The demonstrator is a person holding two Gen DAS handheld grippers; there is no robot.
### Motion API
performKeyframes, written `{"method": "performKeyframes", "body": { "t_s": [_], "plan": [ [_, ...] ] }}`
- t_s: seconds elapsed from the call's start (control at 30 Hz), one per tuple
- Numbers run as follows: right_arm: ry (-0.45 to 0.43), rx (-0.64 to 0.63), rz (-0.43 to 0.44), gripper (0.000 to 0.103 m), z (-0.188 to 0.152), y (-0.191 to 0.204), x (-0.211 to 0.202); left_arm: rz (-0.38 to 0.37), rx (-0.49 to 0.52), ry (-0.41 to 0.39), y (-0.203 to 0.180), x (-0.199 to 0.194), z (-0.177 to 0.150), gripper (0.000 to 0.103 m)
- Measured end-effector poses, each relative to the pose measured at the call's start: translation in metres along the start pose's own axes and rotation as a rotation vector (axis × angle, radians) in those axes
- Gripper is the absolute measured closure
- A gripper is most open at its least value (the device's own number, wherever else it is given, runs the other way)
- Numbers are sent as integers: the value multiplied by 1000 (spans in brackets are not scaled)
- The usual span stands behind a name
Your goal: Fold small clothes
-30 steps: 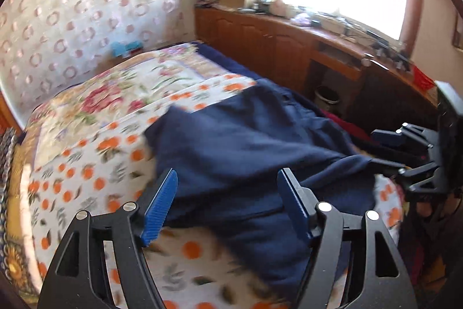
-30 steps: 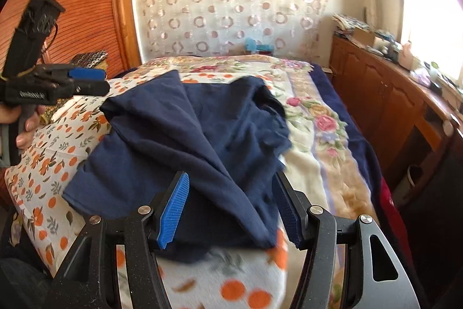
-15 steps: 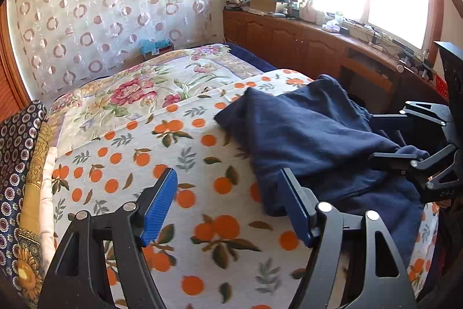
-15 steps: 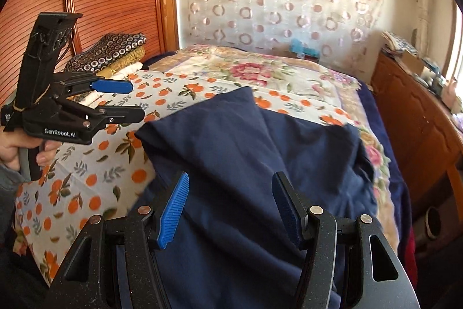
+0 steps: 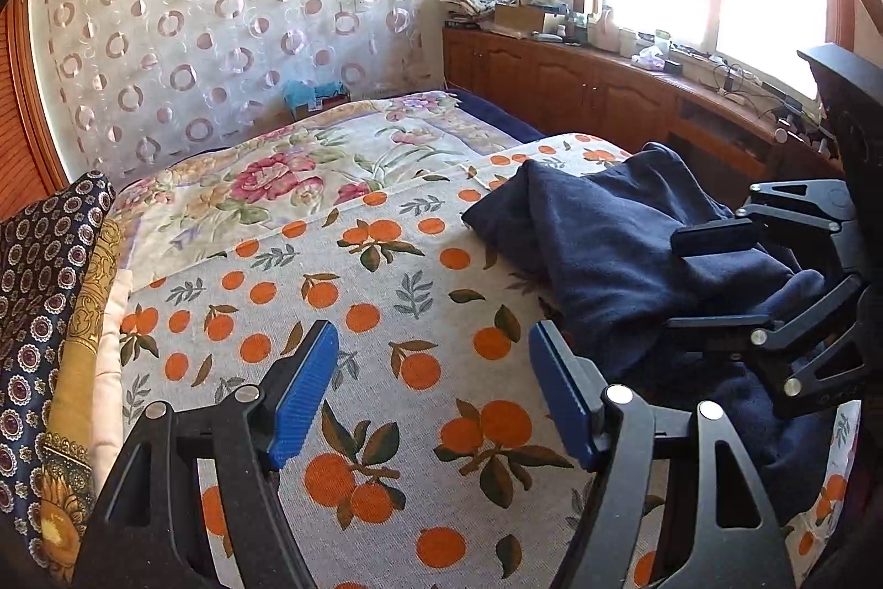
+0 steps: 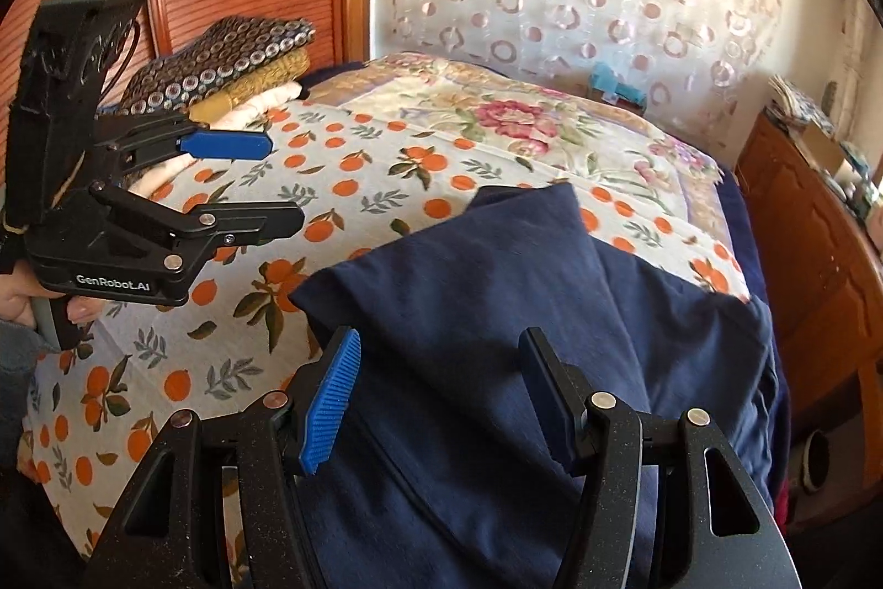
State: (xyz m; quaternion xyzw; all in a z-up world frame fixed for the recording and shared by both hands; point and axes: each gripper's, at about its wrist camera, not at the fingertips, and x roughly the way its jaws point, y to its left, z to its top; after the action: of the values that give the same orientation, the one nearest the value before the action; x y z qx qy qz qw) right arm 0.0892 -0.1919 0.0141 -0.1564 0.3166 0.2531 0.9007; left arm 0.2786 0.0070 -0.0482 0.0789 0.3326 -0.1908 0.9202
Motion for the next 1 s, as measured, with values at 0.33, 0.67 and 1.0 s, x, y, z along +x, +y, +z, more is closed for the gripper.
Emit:
{"method": "performKeyframes", "body": {
  "t_s": [0.33,0.67,1.0],
  "plan": [
    [38,-73,-33,70,6,-1,19,-14,-39,-6,11,-1,-2,31],
    [-103,129,62,92,7,-80,-28,-41,-50,24,9,10,-6,31],
    [26,315,-209,76,-13,-206,-15,-83,-40,57,-10,12,1,31]
  ]
}}
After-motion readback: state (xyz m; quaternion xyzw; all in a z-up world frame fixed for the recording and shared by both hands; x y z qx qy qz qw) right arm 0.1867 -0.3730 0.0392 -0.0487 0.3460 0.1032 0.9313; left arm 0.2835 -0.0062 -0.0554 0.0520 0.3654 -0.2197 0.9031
